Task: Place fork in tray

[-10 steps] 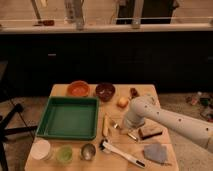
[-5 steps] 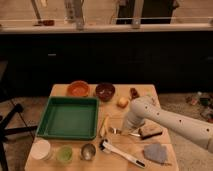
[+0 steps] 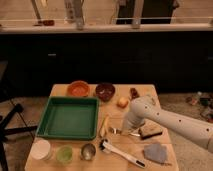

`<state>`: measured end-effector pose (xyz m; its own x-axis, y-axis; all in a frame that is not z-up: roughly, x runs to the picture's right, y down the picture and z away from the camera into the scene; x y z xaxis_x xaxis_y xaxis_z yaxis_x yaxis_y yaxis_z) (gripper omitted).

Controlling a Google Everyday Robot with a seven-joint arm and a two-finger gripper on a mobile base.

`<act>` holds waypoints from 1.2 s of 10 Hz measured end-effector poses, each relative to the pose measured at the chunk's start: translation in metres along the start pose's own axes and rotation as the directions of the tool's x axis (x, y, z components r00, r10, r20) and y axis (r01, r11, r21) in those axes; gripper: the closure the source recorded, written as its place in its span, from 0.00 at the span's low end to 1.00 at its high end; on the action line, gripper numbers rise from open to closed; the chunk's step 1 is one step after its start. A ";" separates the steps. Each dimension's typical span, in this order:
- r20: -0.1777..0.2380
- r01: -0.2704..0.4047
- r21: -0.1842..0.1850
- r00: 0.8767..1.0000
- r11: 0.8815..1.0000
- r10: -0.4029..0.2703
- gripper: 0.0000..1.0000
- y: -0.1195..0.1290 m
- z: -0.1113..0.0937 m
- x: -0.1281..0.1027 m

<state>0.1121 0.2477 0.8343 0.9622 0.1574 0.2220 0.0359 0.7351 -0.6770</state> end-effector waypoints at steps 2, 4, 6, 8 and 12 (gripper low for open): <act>0.000 -0.035 0.016 0.999 0.999 0.035 1.00 0.003 -0.013 -0.005; 0.044 -0.088 0.039 0.995 0.995 0.087 1.00 0.006 -0.036 -0.014; 0.088 -0.115 0.051 0.990 0.992 0.111 1.00 0.009 -0.049 -0.022; 0.115 -0.115 0.061 0.988 0.991 0.108 1.00 0.008 -0.060 -0.033; 0.125 -0.033 0.087 0.992 0.996 0.022 1.00 -0.002 -0.075 -0.080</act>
<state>0.0556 0.1837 0.7652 0.9214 0.2551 0.2932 -0.0197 0.7840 -0.6204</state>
